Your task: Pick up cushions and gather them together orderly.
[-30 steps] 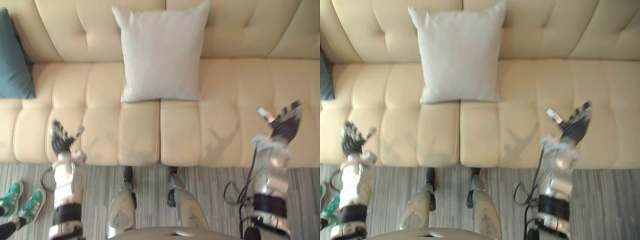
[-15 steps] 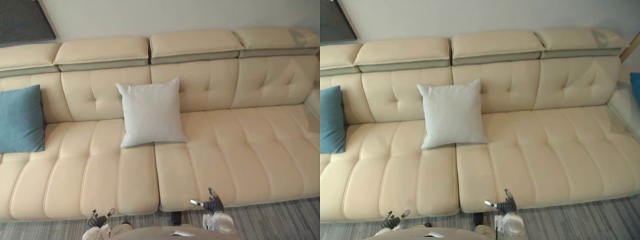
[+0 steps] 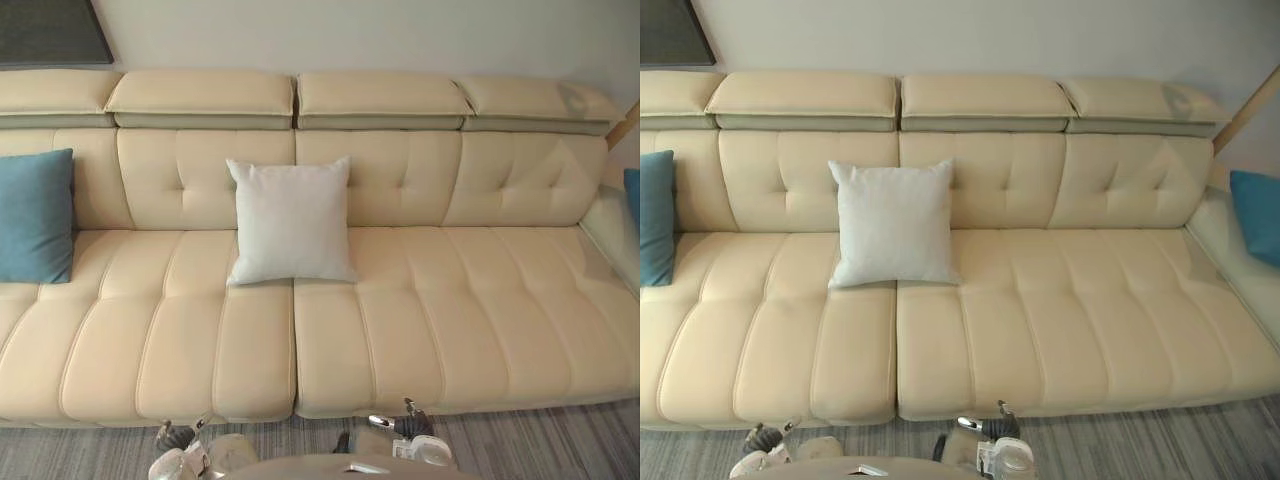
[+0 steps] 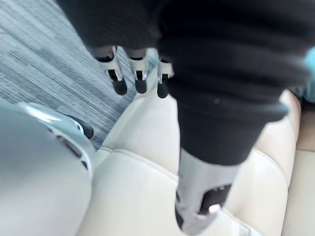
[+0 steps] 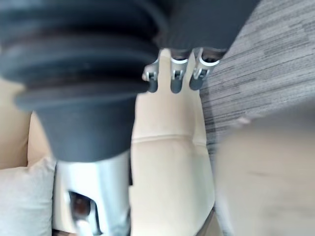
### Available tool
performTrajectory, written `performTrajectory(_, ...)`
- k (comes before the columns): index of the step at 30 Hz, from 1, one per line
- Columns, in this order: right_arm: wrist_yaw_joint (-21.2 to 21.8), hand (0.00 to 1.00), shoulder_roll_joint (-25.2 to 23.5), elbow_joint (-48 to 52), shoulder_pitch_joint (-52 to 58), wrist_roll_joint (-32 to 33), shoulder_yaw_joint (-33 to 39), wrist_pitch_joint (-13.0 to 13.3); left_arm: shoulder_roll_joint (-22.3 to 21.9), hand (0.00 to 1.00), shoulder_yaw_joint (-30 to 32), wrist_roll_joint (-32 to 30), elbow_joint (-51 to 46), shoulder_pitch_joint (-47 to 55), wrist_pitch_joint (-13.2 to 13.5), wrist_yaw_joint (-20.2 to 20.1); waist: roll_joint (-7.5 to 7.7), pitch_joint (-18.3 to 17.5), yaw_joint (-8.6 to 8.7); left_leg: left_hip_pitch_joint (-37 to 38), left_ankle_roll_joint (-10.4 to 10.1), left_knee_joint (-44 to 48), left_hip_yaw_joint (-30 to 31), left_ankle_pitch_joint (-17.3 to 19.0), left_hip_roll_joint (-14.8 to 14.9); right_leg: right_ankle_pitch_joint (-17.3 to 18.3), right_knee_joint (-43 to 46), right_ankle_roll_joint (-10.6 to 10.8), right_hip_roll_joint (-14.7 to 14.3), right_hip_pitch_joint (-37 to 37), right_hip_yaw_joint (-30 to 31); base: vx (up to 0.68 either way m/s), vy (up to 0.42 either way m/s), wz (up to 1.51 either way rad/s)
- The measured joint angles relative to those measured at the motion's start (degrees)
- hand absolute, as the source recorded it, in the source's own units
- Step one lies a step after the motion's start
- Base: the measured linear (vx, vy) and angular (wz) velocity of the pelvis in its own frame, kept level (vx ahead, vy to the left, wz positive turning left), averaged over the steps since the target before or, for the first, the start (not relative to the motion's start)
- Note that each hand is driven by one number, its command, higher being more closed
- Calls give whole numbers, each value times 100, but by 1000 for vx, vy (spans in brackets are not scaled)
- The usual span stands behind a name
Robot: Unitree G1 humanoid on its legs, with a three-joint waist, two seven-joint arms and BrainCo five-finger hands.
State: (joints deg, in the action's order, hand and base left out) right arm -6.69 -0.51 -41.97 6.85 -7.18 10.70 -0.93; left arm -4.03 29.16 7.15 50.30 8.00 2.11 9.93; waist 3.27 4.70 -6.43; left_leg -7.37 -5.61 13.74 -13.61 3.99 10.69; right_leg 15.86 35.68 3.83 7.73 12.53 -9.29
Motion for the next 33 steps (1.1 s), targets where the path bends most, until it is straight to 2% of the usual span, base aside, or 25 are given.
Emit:
performTrajectory(1, -2, 0, -29, -6, -78, 4, -123, -5, 98, 0, -79, 12, -9, -89, 23, 62, 98, 39, 20, -211, -5, 166, -61, -96, -52, 322, -817, 18, 26, -460, -110, -184, -209, -17)
performTrajectory(2, -4, 0, 56, 24, -200, 7, -164, -14, 60, 0, -230, 12, 78, -160, 0, 95, -247, 207, 20, -266, -70, 181, -35, -174, 210, -31, -1249, -44, -280, -623, -201, -192, -189, -9)
performTrajectory(4, -30, 0, 87, 68, -241, 9, -230, -2, -90, 0, -318, 28, 64, -101, 18, 112, -451, 195, 40, -233, -138, -120, -91, -462, 382, -358, -1738, -182, -521, -723, -231, -242, -93, -9)
performTrajectory(7, -147, 0, 94, 69, -201, 18, -278, -2, -96, 0, -436, -4, 31, -66, 25, 136, -459, 188, 112, -160, -110, -442, -272, -762, 380, -478, -1705, -268, -523, -548, -203, -192, -32, -11)
performTrajectory(8, -153, 0, 99, 69, -199, 31, -275, -2, -96, 0, -460, -5, 18, -74, 28, 129, -448, 194, 127, -202, -90, -360, -236, -724, 375, -564, -1741, -295, -520, -479, -134, -201, 36, -26)
performTrajectory(9, -160, 0, 106, 70, -198, 36, -267, -3, -95, 0, -458, -5, 3, -75, 29, 125, -441, 198, 128, -222, -74, -253, -215, -653, 366, -609, -1760, -304, -519, -446, -73, -139, 102, -50)
performTrajectory(11, -208, 0, 126, 101, -150, 61, -258, -2, -101, 0, -498, -79, -16, -72, 29, 94, -409, 206, 170, -229, -44, 456, 12, 26, 221, -815, -1901, -287, -486, -343, 275, -144, 179, -70)
performTrajectory(12, -209, 0, 121, 120, -132, 61, -258, -1, -106, 0, -519, -98, -16, -72, 29, 91, -409, 207, 175, -216, -38, 604, 107, 199, 176, -853, -1919, -264, -482, -309, 364, -145, 236, -88)
performTrajectory(13, -209, 0, 95, 125, -46, 63, -255, -3, -125, 0, -546, -180, -15, -75, 28, 87, -408, 210, 175, -150, -62, 936, 337, 683, 77, -948, -1938, -235, -487, -208, 572, -154, 270, -96)
performTrajectory(14, -209, 0, 45, 129, -21, 63, -249, -7, -124, 0, -552, -182, -22, -94, 29, 79, -378, 233, 191, -144, -80, 1027, 386, 921, 7, -997, -1958, -172, -481, -155, 692, -155, 270, -93)
performTrajectory(15, -208, 0, 42, 137, -14, 65, -244, -6, -116, 0, -555, -187, -24, -105, 30, 79, -380, 242, 203, -140, -53, 1049, 350, 970, -11, -1014, -1995, -164, -480, -160, 745, -142, 227, -71)
performTrajectory(17, -205, 0, -137, 277, 198, 81, -83, -14, -16, 0, -556, -271, -25, -66, 30, 78, -246, 145, 299, -92, -40, 849, 126, 1027, -158, -1229, -2389, -144, -369, -187, 851, -82, 181, -49)
performTrajectory(18, -208, 0, -170, 290, 218, 121, -68, -11, 51, 0, -554, -295, -18, -56, 30, 75, -151, 123, 346, -40, -40, 728, 44, 1027, -242, -1360, -2608, -200, -295, -243, 875, -31, 212, -44)
performTrajectory(21, -210, 0, -238, 276, 323, 257, 85, -16, 114, 0, -562, -407, 35, -84, 24, 54, -54, 94, 368, 62, 38, 707, -267, 1074, -377, -1790, -2812, -162, -222, -229, 1218, -25, 162, -54)
performTrajectory(23, -212, 0, -232, 271, 372, 345, 124, -35, 118, 0, -574, -408, 106, -139, 21, 55, -65, 87, 403, 179, 81, 706, -603, 1153, -360, -2035, -2824, 48, -285, -195, 1348, 0, 97, -98)
performTrajectory(24, -211, 0, -247, 268, 273, 344, 113, -39, 112, 0, -573, -409, 112, -125, 14, 54, -147, 59, 368, 238, 94, 650, -1006, 1130, -186, -2333, -2984, -53, -419, -67, 1170, 18, 14, -156)
performTrajectory(25, -210, 0, -251, 245, 172, 344, 101, -40, 106, 0, -576, -416, 121, -87, 3, 51, -194, 45, 325, 294, 250, 595, -1356, 1029, -34, -2404, -3052, -292, -481, -2, 776, 41, -26, -173)
performTrajectory(27, -211, 0, -224, 93, 42, 344, 186, -41, 110, 0, -717, -491, 122, -87, -32, 45, -227, 41, 360, 538, 322, 512, -1954, 956, 103, -1875, -2758, -715, -313, 40, -975, 119, -32, -144)
performTrajectory(28, -214, 0, -196, -1, 25, 344, 310, -41, 97, 0, -788, -506, 138, -96, -57, 33, -293, 42, 388, 664, 316, 522, -2160, 952, 171, -1809, -2629, -880, -159, -17, -1760, 191, -48, -129)
performTrajectory(29, -220, 0, -193, -94, 26, 344, 401, -44, 101, 0, -800, -505, 149, -116, -75, -3, -320, 59, 397, 816, 270, 499, -2294, 926, 188, -1809, -2528, -879, -116, -49, -2194, 200, -140, -125)
performTrajectory(30, -220, 0, -147, -179, 4, 349, 419, -41, 99, 0, -801, -504, 171, -121, -80, -25, -308, 46, 426, 963, 214, 430, -2308, 893, 179, -1713, -2459, -1007, -139, -74, -2508, 160, -165, -126)
performTrajectory(31, -223, 0, -81, -187, 1, 350, 422, -42, 76, 0, -809, -503, 238, -156, -90, -33, -330, 20, 416, 1115, 176, 290, -2310, 902, 166, -1614, -2421, -1029, -194, -76, -2497, 137, -195, -135)
performTrajectory(32, -224, 0, 5, -245, -6, 349, 538, -53, 49, 0, -936, -503, 292, -221, -91, -41, -475, 33, 453, 1263, 126, 110, -2311, 931, 151, -1521, -2398, -1003, -379, -35, -2194, 101, -117, -108)
performTrajectory(33, -226, 0, 22, -286, -10, 349, 584, -53, 42, 0, -991, -503, 322, -232, -90, -46, -497, 22, 458, 1295, 124, 90, -2291, 932, 159, -1457, -2417, -970, -428, -8, -2107, 90, -104, -95)
